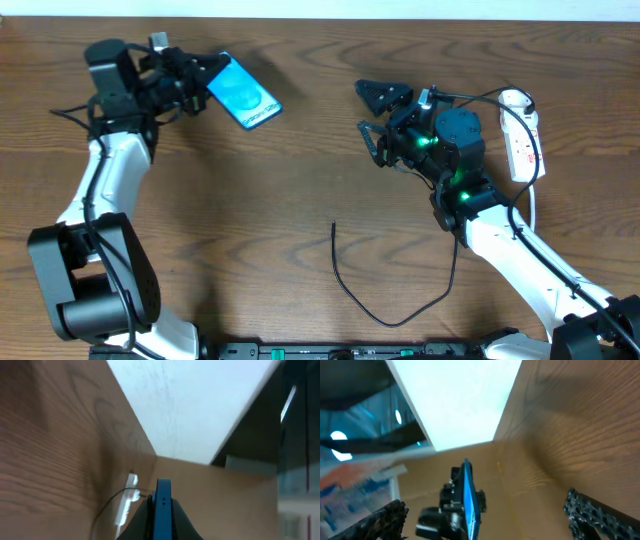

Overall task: Plug charger to phone and switch on socket
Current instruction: 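Move the left-held phone left and swing the right gripper toward the cable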

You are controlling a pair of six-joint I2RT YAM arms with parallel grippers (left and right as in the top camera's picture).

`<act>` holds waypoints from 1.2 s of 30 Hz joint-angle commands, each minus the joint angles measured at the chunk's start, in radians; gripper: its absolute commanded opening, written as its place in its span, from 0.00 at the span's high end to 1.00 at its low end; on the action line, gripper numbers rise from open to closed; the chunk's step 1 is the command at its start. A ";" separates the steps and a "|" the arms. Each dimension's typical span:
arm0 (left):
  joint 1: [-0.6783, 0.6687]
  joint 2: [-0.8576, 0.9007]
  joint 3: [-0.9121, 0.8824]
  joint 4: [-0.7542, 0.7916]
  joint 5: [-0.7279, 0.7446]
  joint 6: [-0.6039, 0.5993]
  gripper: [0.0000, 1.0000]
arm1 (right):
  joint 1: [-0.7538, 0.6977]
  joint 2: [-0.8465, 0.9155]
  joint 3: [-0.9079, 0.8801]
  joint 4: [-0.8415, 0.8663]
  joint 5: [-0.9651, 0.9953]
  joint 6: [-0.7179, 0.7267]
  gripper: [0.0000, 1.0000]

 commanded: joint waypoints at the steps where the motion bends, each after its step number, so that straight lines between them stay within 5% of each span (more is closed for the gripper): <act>1: 0.021 -0.029 -0.001 0.006 0.151 0.145 0.93 | -0.003 0.005 0.018 -0.001 -0.057 -0.149 0.01; 6: 0.045 -0.029 -0.001 0.006 0.183 0.162 0.93 | -0.005 0.005 0.036 -0.067 -0.054 -0.232 0.01; 22: 0.113 -0.029 -0.001 0.005 0.231 0.232 0.93 | -0.004 0.098 0.436 -1.051 0.066 -0.807 0.01; 25: 0.114 -0.029 -0.001 0.005 0.232 0.232 0.93 | 0.004 0.108 0.428 -1.099 0.070 -0.930 0.01; 36: 0.114 -0.029 -0.001 0.005 0.231 0.242 0.93 | 0.025 0.113 0.428 -1.119 0.106 -0.891 0.01</act>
